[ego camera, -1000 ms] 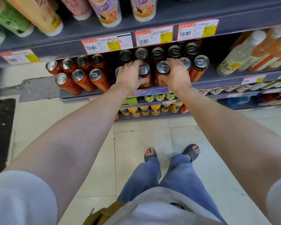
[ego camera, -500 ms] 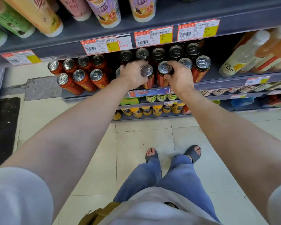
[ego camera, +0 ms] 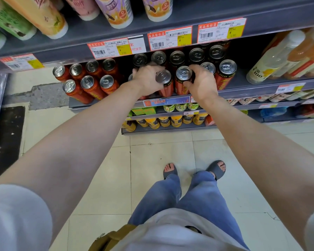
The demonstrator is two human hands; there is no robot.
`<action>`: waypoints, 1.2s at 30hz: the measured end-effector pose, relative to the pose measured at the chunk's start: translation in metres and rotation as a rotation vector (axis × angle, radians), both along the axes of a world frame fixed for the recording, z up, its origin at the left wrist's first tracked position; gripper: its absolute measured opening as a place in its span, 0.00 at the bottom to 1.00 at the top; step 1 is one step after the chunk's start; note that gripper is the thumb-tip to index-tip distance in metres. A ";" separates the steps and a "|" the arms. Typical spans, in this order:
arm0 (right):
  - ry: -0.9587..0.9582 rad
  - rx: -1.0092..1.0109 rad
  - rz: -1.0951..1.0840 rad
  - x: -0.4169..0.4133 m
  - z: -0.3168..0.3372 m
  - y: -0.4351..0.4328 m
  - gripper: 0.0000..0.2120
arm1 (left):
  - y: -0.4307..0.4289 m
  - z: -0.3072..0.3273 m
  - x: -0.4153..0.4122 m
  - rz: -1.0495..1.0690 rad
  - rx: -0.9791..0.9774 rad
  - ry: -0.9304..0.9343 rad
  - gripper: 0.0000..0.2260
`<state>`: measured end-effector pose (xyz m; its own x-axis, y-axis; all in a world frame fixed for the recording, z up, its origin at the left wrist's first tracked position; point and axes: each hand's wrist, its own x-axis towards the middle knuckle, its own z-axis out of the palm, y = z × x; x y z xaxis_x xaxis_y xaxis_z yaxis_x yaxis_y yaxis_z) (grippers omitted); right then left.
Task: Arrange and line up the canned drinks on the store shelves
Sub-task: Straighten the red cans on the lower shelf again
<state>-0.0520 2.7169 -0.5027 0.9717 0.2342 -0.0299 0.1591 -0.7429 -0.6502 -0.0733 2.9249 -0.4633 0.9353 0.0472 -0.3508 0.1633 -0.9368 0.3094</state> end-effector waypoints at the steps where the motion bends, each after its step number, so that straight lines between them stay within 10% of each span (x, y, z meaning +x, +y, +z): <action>1: 0.010 -0.016 0.009 0.002 0.001 0.000 0.18 | 0.002 -0.001 0.000 -0.014 0.006 -0.005 0.28; 13: 0.021 -0.059 0.054 0.006 0.005 -0.002 0.14 | -0.009 -0.012 -0.003 0.053 0.143 -0.145 0.18; 36: 0.011 -0.115 0.074 0.004 0.005 -0.005 0.25 | 0.000 -0.001 -0.003 -0.074 0.060 -0.056 0.30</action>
